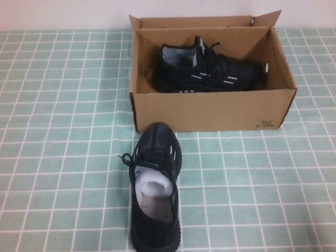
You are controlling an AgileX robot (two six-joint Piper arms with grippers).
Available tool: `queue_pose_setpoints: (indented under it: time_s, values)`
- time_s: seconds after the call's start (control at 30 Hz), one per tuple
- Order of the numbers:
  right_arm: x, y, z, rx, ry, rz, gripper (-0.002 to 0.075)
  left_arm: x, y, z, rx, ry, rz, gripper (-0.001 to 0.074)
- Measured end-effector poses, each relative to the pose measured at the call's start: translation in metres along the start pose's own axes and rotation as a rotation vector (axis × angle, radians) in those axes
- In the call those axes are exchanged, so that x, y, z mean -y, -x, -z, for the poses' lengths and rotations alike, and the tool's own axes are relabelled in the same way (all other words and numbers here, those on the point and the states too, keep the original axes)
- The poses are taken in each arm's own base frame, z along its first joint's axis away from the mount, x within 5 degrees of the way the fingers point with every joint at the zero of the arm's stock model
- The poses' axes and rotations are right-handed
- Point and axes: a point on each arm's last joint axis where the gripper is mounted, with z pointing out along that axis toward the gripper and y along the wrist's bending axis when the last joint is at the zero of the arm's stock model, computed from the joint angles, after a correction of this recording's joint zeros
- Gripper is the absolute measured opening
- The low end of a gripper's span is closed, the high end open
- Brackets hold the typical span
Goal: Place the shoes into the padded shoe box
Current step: Pick up the shoe from the table
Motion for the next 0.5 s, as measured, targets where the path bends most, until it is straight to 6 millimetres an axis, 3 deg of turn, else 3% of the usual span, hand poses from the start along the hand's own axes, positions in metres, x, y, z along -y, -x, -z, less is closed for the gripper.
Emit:
queue_pose_setpoints:
  time_s: [0.27, 0.5]
  values:
    - [0.002, -0.022, 0.003, -0.24, -0.02, 0.026, -0.0008, 0.0, 0.0, 0.0, 0.0, 0.0, 0.0, -0.0004]
    - [0.001, -0.024, 0.003, -0.273, 0.008, 0.043, -0.0008, 0.0, 0.0, 0.0, 0.0, 0.0, 0.0, -0.0004]
